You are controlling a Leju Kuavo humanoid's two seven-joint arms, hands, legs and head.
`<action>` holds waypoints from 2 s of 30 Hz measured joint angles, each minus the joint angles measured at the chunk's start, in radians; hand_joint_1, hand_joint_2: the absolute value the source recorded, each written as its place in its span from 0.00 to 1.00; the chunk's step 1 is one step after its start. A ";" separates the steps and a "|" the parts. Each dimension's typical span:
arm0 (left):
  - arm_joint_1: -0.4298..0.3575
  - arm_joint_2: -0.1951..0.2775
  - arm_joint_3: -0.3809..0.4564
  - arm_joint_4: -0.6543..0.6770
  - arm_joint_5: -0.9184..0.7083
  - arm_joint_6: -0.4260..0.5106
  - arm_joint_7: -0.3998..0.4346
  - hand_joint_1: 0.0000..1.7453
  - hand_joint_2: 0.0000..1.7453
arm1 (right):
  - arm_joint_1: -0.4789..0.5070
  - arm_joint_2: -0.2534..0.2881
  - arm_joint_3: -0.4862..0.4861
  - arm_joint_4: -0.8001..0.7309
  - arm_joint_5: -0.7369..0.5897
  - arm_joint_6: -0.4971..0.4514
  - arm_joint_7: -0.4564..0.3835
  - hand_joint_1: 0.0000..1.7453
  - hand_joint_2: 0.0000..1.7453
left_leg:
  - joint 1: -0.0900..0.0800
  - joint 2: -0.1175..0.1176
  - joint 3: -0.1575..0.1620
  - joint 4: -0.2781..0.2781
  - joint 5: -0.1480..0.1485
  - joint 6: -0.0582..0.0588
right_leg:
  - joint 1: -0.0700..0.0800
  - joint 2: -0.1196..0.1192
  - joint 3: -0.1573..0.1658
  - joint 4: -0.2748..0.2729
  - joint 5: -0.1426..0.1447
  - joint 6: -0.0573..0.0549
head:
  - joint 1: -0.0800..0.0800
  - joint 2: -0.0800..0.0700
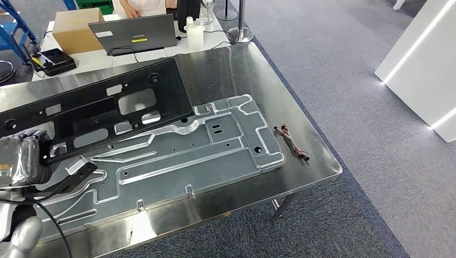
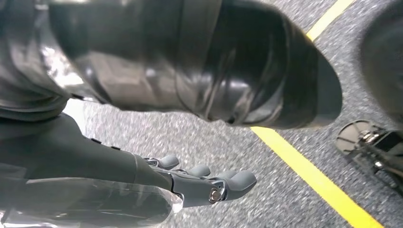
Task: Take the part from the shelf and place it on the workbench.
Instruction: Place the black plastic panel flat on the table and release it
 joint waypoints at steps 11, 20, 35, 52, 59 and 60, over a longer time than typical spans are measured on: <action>-0.017 -0.035 -0.044 0.043 -0.016 -0.055 -0.042 1.00 1.00 | -0.034 0.050 -0.038 -0.068 -0.025 0.047 0.103 0.00 0.00 | 0.000 0.000 0.000 0.000 0.000 0.000 | 0.000 0.000 0.000 0.000 0.000 0.000 | 0.000 0.000; -0.069 -0.092 -0.103 0.152 -0.051 -0.102 -0.041 1.00 1.00 | -0.055 0.072 -0.062 -0.086 -0.040 0.048 0.180 0.00 0.00 | -0.001 0.000 0.000 0.000 0.000 0.000 | -0.001 -0.001 0.000 0.000 0.000 0.000 | 0.000 0.000; -0.105 -0.146 -0.126 0.400 -0.028 -0.011 -0.028 0.25 1.00 | -0.055 0.072 -0.106 -0.096 -0.086 0.029 0.204 0.00 0.00 | -0.001 0.000 0.000 0.000 0.000 0.000 | 0.000 -0.001 0.000 0.000 0.000 0.001 | 0.000 0.000; -0.047 -0.133 -0.077 0.419 0.020 0.000 -0.067 0.00 0.00 | -0.045 0.069 -0.131 -0.098 -0.096 0.020 0.218 0.00 0.00 | -0.001 -0.001 0.000 0.000 0.000 0.000 | -0.001 -0.001 0.001 0.000 0.000 0.001 | 0.000 0.000; -0.020 -0.104 -0.061 0.295 0.014 -0.040 -0.063 0.00 0.00 | -0.045 0.077 -0.146 -0.098 -0.121 0.022 0.182 0.00 0.00 | -0.001 -0.001 0.000 0.000 0.000 0.000 | 0.000 -0.001 0.001 0.001 0.000 0.001 | 0.000 0.000; -0.019 -0.102 -0.061 0.289 0.014 -0.041 -0.063 0.00 0.00 | -0.045 0.078 -0.147 -0.098 -0.122 0.022 0.181 0.00 0.00 | -0.001 -0.001 0.000 0.000 0.000 0.000 | 0.000 -0.001 0.001 0.001 0.000 0.001 | 0.000 0.000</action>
